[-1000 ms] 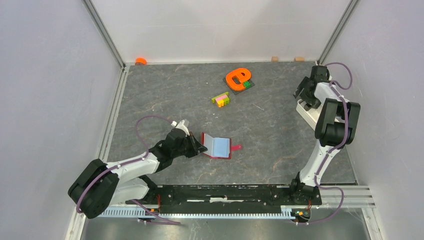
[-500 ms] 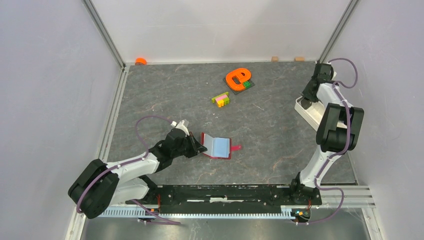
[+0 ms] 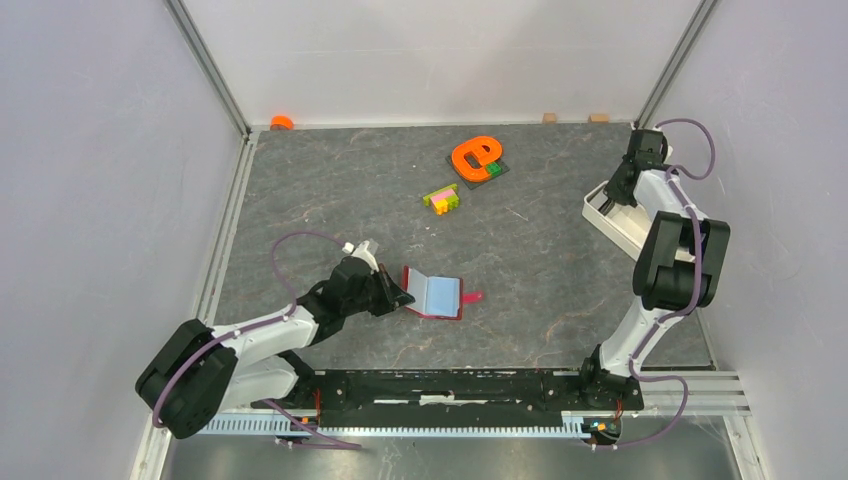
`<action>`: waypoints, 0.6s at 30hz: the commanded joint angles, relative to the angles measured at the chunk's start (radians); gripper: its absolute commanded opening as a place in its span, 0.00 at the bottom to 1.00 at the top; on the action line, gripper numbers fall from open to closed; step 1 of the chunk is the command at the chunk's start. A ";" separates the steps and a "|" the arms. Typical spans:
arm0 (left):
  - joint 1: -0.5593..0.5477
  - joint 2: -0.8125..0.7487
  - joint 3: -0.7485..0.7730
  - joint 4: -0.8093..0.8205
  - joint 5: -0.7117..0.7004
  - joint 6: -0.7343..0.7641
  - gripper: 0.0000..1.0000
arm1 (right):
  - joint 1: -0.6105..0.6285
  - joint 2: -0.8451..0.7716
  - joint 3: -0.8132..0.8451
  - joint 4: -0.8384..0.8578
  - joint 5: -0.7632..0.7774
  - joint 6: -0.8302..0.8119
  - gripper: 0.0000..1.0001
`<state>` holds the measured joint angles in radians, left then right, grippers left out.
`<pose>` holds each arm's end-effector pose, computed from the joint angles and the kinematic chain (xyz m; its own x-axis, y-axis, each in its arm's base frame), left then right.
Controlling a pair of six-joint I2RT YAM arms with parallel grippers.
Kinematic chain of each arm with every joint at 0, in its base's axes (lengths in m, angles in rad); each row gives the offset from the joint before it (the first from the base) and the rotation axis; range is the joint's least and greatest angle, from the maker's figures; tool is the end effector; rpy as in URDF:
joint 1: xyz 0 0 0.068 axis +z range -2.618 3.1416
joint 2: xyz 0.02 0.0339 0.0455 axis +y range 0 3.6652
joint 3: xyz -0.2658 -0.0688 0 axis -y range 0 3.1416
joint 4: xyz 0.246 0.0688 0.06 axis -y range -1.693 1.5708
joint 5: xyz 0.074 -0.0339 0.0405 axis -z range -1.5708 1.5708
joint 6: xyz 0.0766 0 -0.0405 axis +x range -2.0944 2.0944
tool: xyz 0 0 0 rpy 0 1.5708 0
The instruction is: Put the credit cards into the card holder
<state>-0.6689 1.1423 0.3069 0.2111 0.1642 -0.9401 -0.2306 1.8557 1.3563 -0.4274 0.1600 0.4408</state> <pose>0.1809 -0.1589 0.1257 -0.8485 -0.3449 -0.4013 0.0518 0.7006 -0.7116 0.4151 -0.1100 0.1838 -0.5681 0.5660 -0.5974 0.6205 0.7715 0.1409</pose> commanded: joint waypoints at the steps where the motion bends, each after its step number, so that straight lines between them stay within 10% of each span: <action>1: 0.005 -0.036 -0.007 0.005 0.012 0.034 0.02 | 0.004 -0.087 -0.024 0.009 0.015 -0.006 0.04; 18: 0.005 -0.030 -0.023 -0.013 0.010 0.016 0.02 | -0.007 -0.263 -0.066 -0.050 0.011 -0.108 0.00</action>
<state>-0.6689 1.0992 0.2958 0.1844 0.1650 -0.9390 -0.2333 1.6890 1.2976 -0.4633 0.1928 0.3859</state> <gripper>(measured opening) 0.047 0.010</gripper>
